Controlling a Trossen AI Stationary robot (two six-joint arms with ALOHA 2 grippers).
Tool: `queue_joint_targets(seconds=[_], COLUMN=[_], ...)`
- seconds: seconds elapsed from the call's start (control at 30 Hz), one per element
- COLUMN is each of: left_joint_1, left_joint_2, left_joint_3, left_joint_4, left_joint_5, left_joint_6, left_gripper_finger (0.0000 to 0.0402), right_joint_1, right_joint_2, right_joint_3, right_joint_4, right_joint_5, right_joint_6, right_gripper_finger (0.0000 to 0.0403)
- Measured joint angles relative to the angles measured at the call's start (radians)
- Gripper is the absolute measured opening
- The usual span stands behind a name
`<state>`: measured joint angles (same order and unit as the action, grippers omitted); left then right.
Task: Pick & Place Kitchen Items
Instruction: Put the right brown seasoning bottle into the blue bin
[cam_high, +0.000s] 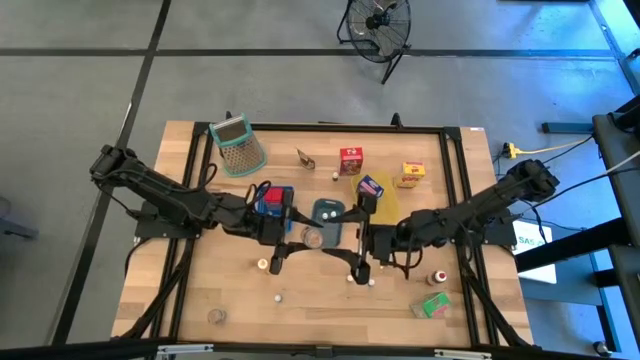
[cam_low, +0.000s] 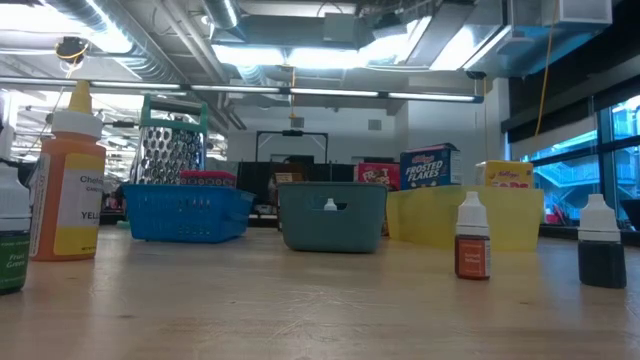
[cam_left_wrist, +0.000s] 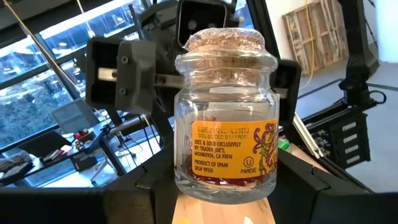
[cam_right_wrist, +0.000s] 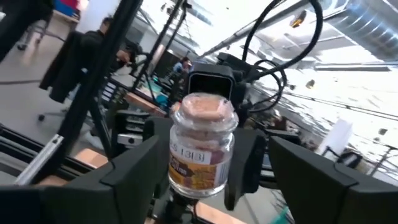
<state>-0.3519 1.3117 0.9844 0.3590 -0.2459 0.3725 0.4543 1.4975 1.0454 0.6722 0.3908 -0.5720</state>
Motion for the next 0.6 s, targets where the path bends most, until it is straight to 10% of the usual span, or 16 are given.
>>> queue_joint_targets(seconds=[0.6], left_joint_1=[0.035], left_joint_2=[0.014], left_joint_3=[0.000], left_joint_4=[0.024], left_joint_5=[-0.007], left_joint_6=[-0.021], left_gripper_finger=[0.0189], right_joint_1=[-0.044], right_joint_2=[0.000], right_joint_3=[0.000], right_joint_4=[-0.018], right_joint_5=[-0.089], right_joint_6=[0.038], right_gripper_finger=[0.0296])
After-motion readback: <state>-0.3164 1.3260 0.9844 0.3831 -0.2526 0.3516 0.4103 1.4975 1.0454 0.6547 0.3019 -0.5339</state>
